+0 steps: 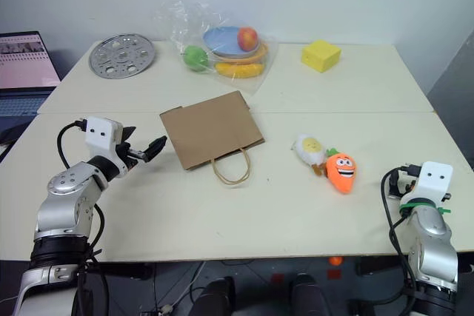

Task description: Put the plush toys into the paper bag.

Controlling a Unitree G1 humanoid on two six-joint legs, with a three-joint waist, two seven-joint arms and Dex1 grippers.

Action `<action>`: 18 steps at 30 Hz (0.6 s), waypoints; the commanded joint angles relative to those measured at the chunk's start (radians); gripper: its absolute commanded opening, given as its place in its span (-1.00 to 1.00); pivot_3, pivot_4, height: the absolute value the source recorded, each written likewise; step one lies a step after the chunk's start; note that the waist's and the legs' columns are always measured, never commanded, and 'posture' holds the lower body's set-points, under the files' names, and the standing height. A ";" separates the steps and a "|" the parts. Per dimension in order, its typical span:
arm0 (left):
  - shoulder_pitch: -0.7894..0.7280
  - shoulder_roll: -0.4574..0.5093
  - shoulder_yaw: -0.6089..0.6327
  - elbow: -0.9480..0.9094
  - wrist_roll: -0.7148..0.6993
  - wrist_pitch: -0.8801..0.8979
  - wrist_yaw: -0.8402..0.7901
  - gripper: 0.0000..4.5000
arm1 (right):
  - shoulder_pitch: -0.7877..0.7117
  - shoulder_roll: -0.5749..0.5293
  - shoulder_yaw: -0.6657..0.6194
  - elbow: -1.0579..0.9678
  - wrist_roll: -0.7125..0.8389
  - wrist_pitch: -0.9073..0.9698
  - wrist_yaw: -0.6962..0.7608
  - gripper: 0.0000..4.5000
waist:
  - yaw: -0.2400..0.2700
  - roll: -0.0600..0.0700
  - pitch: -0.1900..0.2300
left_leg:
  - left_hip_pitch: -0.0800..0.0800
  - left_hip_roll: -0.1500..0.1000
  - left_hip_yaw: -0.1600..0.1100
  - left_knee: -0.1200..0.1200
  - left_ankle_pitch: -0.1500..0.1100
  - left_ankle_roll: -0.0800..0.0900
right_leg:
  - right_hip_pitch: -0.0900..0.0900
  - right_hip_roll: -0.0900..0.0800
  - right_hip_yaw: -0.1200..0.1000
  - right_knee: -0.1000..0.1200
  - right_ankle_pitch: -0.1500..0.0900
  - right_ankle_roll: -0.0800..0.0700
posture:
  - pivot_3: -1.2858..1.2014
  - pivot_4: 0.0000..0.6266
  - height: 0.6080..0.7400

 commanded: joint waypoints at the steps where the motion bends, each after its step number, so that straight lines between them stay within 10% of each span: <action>1: -0.003 0.019 0.030 -0.049 -0.019 -0.002 -0.005 0.99 | -0.016 -0.019 -0.018 -0.011 -0.001 -0.026 0.000 1.00 | 0.000 0.000 0.000 | 0.000 0.000 0.000 0.000 0.000 0.000 | 0.000 0.000 0.000 0.000 0.000 0.000 | 0.03 -0.52 1.00; 18: 0.026 0.025 0.035 -0.081 -0.022 -0.017 -0.034 0.99 | -0.029 -0.026 0.006 -0.001 -0.005 -0.036 0.025 1.00 | 0.000 0.000 0.000 | 0.000 0.000 0.000 0.000 0.000 0.000 | 0.000 0.000 0.000 0.000 0.000 0.000 | 0.03 -0.52 1.00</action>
